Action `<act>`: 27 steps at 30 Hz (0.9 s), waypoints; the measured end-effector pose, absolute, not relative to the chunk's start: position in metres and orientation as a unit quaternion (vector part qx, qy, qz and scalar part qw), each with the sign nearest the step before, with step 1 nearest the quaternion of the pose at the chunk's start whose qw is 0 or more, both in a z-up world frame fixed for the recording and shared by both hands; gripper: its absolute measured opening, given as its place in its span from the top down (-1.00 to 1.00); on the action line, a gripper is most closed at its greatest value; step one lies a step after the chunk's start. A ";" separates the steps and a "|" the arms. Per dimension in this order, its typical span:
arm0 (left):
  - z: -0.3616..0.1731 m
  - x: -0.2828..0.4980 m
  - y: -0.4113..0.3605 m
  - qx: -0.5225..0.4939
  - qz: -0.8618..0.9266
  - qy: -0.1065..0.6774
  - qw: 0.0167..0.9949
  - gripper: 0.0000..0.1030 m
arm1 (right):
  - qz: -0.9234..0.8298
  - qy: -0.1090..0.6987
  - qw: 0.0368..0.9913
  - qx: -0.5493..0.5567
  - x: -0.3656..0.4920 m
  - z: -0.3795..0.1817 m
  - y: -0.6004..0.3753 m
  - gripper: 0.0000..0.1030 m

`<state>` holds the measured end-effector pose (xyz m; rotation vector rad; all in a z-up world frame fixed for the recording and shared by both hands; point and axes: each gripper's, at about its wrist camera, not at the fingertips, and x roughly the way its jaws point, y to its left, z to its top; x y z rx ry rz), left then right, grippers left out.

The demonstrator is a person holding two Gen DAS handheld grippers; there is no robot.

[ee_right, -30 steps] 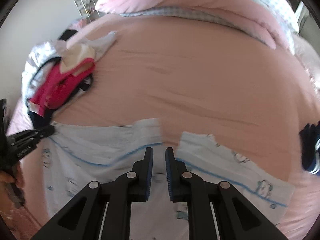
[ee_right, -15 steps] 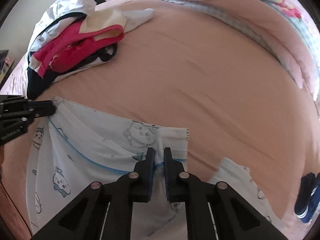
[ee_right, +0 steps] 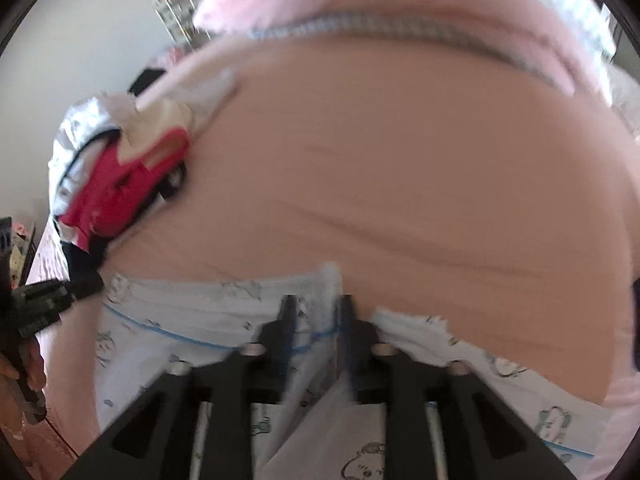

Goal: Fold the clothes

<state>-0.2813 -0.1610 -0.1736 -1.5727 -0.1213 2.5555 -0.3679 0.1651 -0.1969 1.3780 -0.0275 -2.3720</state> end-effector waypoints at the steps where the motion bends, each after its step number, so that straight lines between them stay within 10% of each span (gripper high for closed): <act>1: -0.177 -0.283 -0.158 -0.528 0.846 -0.038 0.069 0.07 | -0.851 -0.001 0.201 0.485 -0.366 -0.192 0.162 0.23; 4: -0.187 -0.290 -0.151 -0.532 0.842 -0.049 0.077 0.16 | -0.842 0.049 0.211 0.494 -0.367 -0.191 0.147 0.22; 5: -0.189 -0.292 -0.149 -0.526 0.845 -0.049 0.078 0.80 | -0.837 0.060 0.209 0.501 -0.369 -0.196 0.143 0.23; 6: -0.189 -0.294 -0.147 -0.521 0.849 -0.047 0.076 0.93 | -0.832 0.066 0.209 0.509 -0.371 -0.202 0.140 0.42; 7: -0.187 -0.294 -0.146 -0.515 0.853 -0.046 0.070 0.93 | -0.827 0.073 0.208 0.517 -0.372 -0.207 0.137 0.87; 27: -0.142 -0.269 -0.191 -0.475 0.874 -0.080 0.061 0.79 | -0.854 -0.033 0.222 0.470 -0.361 -0.180 0.162 0.55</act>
